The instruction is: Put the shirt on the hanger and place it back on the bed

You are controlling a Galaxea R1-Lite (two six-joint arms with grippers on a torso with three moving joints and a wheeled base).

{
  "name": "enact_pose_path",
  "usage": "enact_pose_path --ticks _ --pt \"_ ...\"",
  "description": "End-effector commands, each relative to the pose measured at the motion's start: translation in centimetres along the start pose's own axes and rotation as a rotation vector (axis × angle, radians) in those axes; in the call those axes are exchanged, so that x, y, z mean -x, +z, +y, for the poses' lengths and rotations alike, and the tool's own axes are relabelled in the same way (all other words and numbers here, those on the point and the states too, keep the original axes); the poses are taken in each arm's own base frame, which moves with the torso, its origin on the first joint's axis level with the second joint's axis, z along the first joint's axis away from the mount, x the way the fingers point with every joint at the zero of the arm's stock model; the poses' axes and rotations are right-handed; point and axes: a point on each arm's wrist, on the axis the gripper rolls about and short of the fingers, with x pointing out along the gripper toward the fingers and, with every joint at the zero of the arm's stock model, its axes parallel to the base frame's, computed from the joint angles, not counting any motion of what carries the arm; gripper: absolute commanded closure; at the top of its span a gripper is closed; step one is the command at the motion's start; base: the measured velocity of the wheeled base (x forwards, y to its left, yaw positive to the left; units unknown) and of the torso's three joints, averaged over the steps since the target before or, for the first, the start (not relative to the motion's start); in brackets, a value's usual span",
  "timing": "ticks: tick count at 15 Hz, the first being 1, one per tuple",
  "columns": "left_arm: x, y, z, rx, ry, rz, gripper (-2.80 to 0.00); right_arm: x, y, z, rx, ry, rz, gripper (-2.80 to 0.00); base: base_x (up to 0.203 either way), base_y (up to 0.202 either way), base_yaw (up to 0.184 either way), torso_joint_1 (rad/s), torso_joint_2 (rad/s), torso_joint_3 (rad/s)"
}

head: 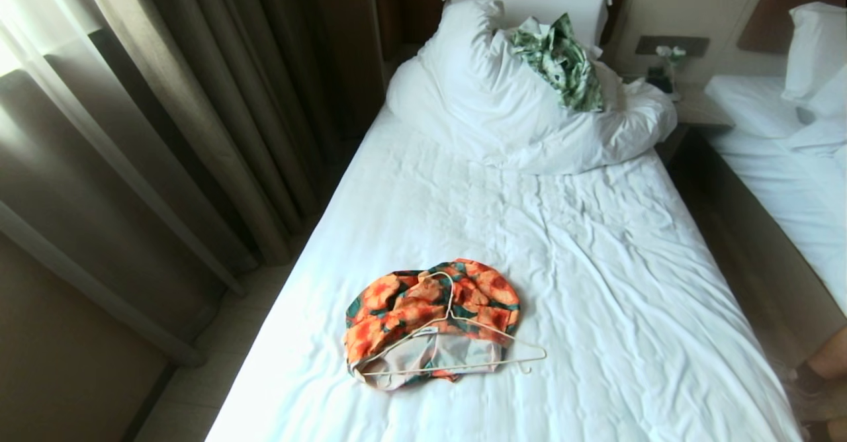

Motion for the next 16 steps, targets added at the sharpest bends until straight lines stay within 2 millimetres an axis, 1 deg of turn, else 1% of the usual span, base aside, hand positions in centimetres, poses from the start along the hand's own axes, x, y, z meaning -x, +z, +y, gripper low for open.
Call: enact_pose_path --ticks 1,2,4,6,9,10,12,14,16 --pt "3.6 -1.0 2.0 0.042 -0.001 -0.086 0.0 0.3 -1.3 0.0 0.009 0.007 -0.015 0.0 0.0 0.0 0.0 0.0 0.0 0.0" --pt "4.5 -2.3 2.6 0.03 -0.014 -0.074 0.0 0.4 -2.1 -0.1 0.016 0.01 -0.028 0.0 0.0 0.0 0.0 0.0 0.0 0.0" --pt "5.8 -5.8 3.5 -0.013 -0.054 -0.024 0.0 0.0 -3.6 -0.5 0.014 0.013 -0.023 0.0 0.0 0.0 0.0 0.0 0.0 0.0" --pt "5.7 -9.1 3.7 -0.063 -0.117 0.058 0.0 -0.7 -4.5 -1.0 0.011 -0.003 -0.014 0.0 0.0 0.0 0.0 0.0 0.0 0.0" --pt "5.1 -13.2 3.7 -0.086 -0.307 0.148 0.0 -3.3 -6.4 -3.0 0.045 -0.113 -0.102 0.0 0.0 0.0 0.0 0.0 0.0 0.0" --pt "4.8 -14.3 3.6 -0.094 -0.349 0.157 0.0 -4.0 -7.0 -3.6 0.063 -0.156 -0.156 0.0 0.0 0.0 0.0 0.0 0.0 0.0" --pt "4.3 -15.9 3.6 -0.143 -0.384 0.148 0.0 -4.7 -7.6 -4.3 0.084 -0.257 -0.241 0.0 0.0 0.0 0.0 0.0 0.0 0.0" --pt "3.9 -17.2 3.5 -0.221 -0.41 0.119 0.0 -4.8 -7.9 -4.5 0.081 -0.311 -0.243 0.0 0.0 0.0 0.0 0.0 0.0 0.0" --pt "3.8 -17.5 3.5 -0.238 -0.427 0.108 0.0 -5.3 -9.3 -5.0 0.084 -0.346 -0.192 0.0 0.0 0.0 0.0 0.0 0.0 0.0"
